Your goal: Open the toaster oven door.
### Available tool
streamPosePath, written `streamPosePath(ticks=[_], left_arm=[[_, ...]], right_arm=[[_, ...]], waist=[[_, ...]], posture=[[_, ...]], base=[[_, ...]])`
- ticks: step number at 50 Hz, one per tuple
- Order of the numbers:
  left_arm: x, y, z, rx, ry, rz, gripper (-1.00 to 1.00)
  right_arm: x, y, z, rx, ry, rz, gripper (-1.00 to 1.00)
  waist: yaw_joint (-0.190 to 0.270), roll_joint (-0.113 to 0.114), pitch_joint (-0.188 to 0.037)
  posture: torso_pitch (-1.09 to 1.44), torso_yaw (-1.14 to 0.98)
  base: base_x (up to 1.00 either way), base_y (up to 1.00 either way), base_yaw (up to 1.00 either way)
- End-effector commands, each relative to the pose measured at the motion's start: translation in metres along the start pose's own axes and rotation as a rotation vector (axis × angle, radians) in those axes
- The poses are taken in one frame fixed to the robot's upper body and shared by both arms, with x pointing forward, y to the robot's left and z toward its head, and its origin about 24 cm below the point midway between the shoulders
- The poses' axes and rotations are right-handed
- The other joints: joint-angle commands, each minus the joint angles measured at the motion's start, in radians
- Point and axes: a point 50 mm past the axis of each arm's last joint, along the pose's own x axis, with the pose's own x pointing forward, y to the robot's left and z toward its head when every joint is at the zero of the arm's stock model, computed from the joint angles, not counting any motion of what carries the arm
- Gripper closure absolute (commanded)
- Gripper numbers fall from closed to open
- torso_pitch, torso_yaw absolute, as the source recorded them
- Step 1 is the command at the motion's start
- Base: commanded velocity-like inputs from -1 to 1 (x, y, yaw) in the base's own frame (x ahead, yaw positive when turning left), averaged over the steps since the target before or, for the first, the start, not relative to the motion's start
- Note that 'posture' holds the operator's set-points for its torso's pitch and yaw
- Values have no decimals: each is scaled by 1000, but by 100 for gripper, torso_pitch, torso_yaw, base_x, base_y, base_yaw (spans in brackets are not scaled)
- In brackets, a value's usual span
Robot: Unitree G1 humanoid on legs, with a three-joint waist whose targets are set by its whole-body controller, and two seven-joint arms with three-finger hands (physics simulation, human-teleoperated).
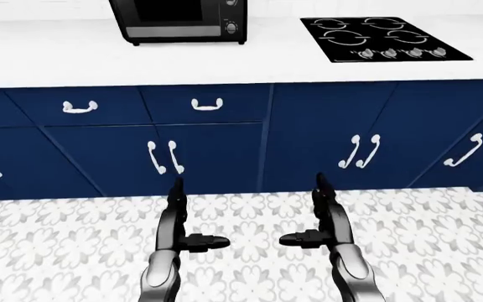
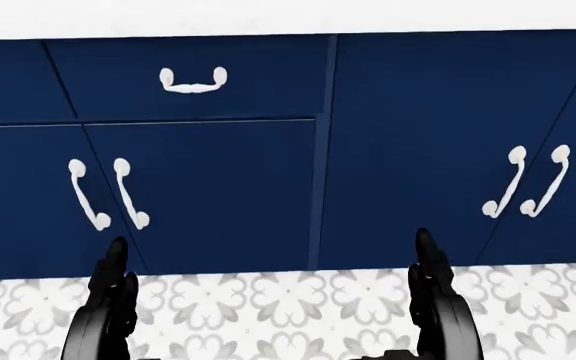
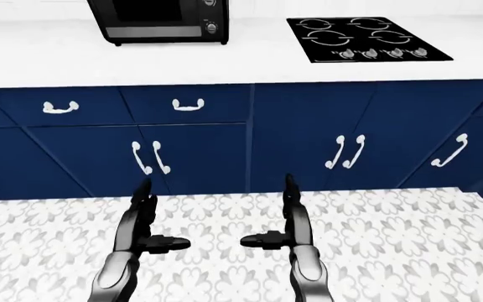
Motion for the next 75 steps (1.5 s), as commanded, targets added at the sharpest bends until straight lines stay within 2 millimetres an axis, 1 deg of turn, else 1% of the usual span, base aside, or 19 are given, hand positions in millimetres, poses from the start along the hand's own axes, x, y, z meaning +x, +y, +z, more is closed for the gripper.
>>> streamPosePath(ticks=[1, 3, 5, 8, 13, 25, 34, 38, 44, 48, 51, 53, 55, 61, 63, 65, 66, 68, 75], left_arm=[[6, 1, 41, 7, -182, -13, -100], [5, 3, 45, 13, -184, -8, -100], [4, 6, 48, 17, -191, 0, -100], [5, 7, 50, 26, -201, 6, -100], [4, 7, 67, 58, -246, 16, -100], [-14, 15, 160, 97, -398, 35, -100], [-21, 15, 199, 60, -461, 37, -100], [-24, 14, 205, 50, -479, 36, -100], [-32, 11, 209, 47, -493, 33, -100], [-32, 10, 208, 44, -488, 27, -100], [-34, 11, 210, 46, -489, 30, -100], [-35, 11, 210, 45, -491, 32, -100], [-35, 11, 208, 43, -489, 29, -100], [-32, 9, 208, 31, -486, 29, -100], [-32, 8, 209, 33, -488, 24, -100], [-34, 9, 211, 33, -492, 26, -100], [-34, 10, 211, 31, -493, 28, -100], [-34, 11, 210, 30, -493, 31, -100], [-33, 13, 208, 27, -494, 36, -100]], right_arm=[[6, -2, 35, -16, -178, 2, -100], [6, -2, 35, -2, -172, 3, -100], [6, -2, 37, -5, -174, 7, -100], [8, -7, 40, -4, -185, -2, -100], [7, -9, 48, 0, -205, -10, -100], [-13, -7, 131, -54, -344, -17, -100], [-23, -5, 180, -59, -432, -4, -100], [-29, -1, 187, -61, -451, 14, -100], [-35, -2, 186, -41, -471, 20, -100], [-34, -4, 177, -22, -465, 21, -100], [-34, -3, 178, -22, -469, 25, -100], [-35, -4, 178, -17, -472, 28, -100], [-37, -4, 178, -17, -474, 29, -100], [-34, -3, 176, -11, -470, 37, -100], [-34, -3, 174, -10, -468, 39, -100], [-35, -3, 175, -8, -472, 39, -100], [-36, -3, 176, -9, -475, 41, -100], [-36, -2, 177, -9, -480, 45, -100], [-38, 0, 176, 14, -481, 63, -100]], waist=[[-2, -8, -1], [6, 0, -64], [5, -7, -18], [7, -7, -73], [8, -4, -82], [9, -3, -93], [10, 4, -102], [9, 6, -51], [8, -6, -44], [5, 12, -47], [1, 71, -49], [9, 52, -51], [7, 64, -43], [16, 21, -44], [21, -10, -48], [23, -70, -66], [11, -33, -56], [9, -49, -46], [-4, 11, -31]], posture=[[0, 0], [0, 0], [0, 0], [0, 0], [0, 0], [0, 0], [0, 0], [0, 0], [0, 0], [0, 0], [0, 0], [0, 0], [0, 0], [0, 0], [0, 0], [0, 0], [0, 0], [0, 0], [0, 0]], base=[[0, 0, 0], [0, 0, 0], [0, 0, 0], [0, 0, 0], [0, 0, 0], [0, 0, 0], [1, 0, 0], [19, 0, 0], [21, 0, 0], [21, 0, 0], [21, 0, 0], [21, 0, 0], [21, 0, 0], [24, 0, 0], [25, 0, 0], [25, 0, 0], [27, 0, 0], [29, 0, 0], [33, 0, 0]])
